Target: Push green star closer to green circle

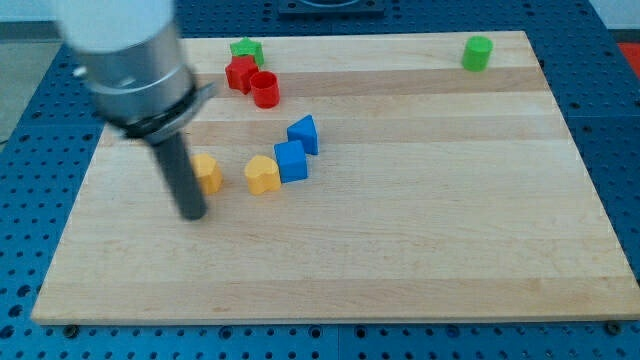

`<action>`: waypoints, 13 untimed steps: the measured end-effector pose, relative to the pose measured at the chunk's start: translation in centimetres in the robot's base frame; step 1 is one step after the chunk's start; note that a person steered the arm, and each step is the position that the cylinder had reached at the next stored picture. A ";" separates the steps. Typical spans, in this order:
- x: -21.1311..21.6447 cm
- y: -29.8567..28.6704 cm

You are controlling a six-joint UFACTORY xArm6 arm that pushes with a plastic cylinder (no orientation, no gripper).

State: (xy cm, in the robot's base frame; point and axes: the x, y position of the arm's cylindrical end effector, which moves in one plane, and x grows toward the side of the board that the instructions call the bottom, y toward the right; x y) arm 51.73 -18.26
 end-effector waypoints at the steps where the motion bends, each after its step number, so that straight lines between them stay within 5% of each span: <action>1: -1.9 -5.3; 3: -11.4 3.1; 4: -10.3 1.9; 5: -8.9 -6.5; 6: -12.1 -11.7; 8: -23.4 -4.1; 9: -27.7 -5.8; 11: -28.0 16.1; 13: -25.2 14.7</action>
State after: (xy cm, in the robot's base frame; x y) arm 26.52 -3.60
